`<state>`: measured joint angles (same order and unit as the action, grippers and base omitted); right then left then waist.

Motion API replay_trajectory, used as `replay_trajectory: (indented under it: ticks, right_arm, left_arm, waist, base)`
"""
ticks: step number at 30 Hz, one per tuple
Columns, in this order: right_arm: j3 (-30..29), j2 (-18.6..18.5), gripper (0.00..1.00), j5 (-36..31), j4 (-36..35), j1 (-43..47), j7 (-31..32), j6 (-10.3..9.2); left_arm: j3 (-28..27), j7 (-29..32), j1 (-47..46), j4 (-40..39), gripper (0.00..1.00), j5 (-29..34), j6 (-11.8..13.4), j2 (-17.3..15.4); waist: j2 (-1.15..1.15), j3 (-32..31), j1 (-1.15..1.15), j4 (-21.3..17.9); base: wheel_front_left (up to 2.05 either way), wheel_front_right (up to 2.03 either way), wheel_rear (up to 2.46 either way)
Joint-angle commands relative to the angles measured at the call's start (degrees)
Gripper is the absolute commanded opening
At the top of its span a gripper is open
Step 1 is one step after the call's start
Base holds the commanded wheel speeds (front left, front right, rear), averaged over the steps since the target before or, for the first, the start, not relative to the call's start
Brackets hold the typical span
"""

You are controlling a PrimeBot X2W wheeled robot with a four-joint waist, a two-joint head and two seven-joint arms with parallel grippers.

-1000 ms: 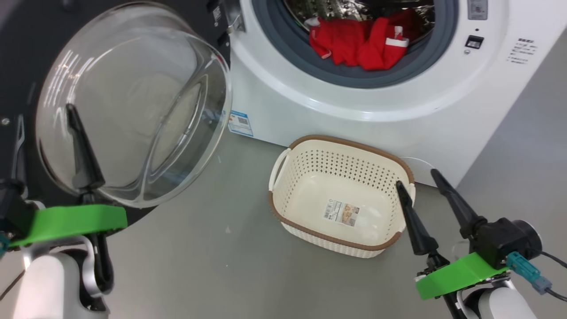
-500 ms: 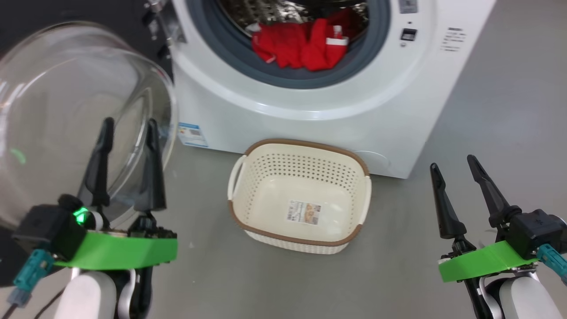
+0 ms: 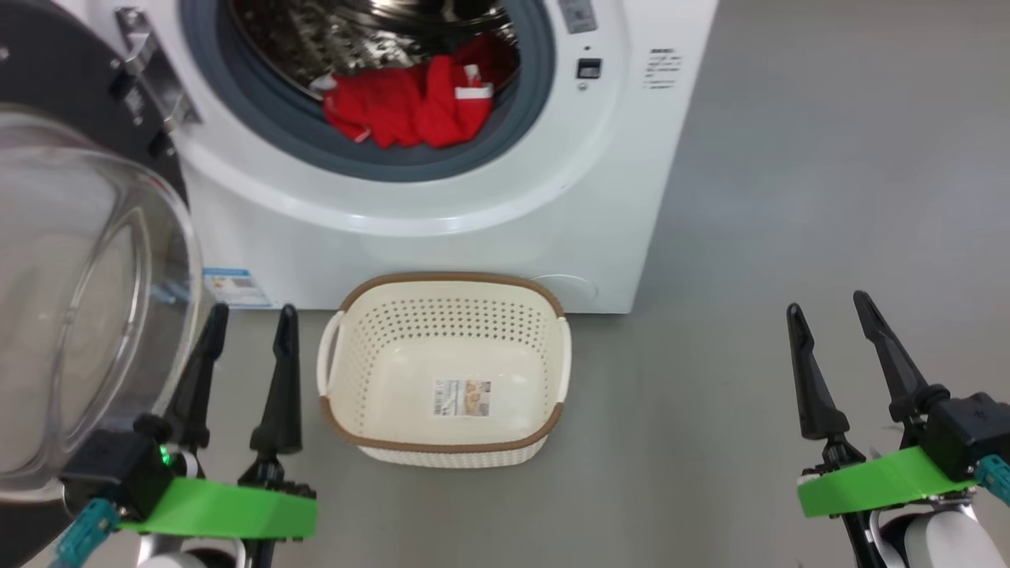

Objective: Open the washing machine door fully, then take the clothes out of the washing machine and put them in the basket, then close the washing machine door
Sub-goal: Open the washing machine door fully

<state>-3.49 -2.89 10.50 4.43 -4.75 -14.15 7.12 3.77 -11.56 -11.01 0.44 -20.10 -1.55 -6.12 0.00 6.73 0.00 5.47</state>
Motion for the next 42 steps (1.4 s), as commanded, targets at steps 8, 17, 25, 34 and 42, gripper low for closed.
replay_trajectory:
  ticks: [8,17,25,34,42]
  right_arm:
    - [0.21,0.02,1.00,0.17,-2.87,3.36,-0.76,0.36]
    - [0.11,0.02,1.00,0.74,-4.80,6.88,-0.83,0.36]
    - [0.02,0.02,1.00,1.43,-6.54,9.62,-0.84,0.36]
    - [-0.42,0.02,1.00,1.71,-7.17,10.58,-0.85,0.36]
    - [-0.11,0.02,1.00,1.91,-7.07,10.64,-0.85,0.36]
  left_arm:
    - [-2.25,-0.02,4.29,-0.41,1.00,-0.51,-0.34,-2.76]
    - [-2.94,0.01,9.24,1.59,1.00,0.26,0.74,-4.39]
    - [-3.09,-0.59,12.63,0.64,1.00,3.77,4.04,-5.67]
    - [-3.20,-1.18,14.18,-1.18,1.00,4.01,5.54,-5.23]
    - [-2.31,-0.79,14.12,-1.63,1.00,4.18,6.00,-5.03]
  waist:
    - [0.00,-3.00,0.00,-5.53]
    - [0.00,-6.19,0.00,-8.17]
    - [0.00,-7.62,0.00,-9.56]
    - [0.00,-7.87,0.00,-9.70]
    - [0.00,-7.71,0.00,-8.69]
  base:
    - [0.00,0.00,0.00]
    - [0.00,0.00,0.00]
    - [0.00,0.00,0.00]
    - [0.00,0.00,0.00]
    - [0.00,0.00,0.00]
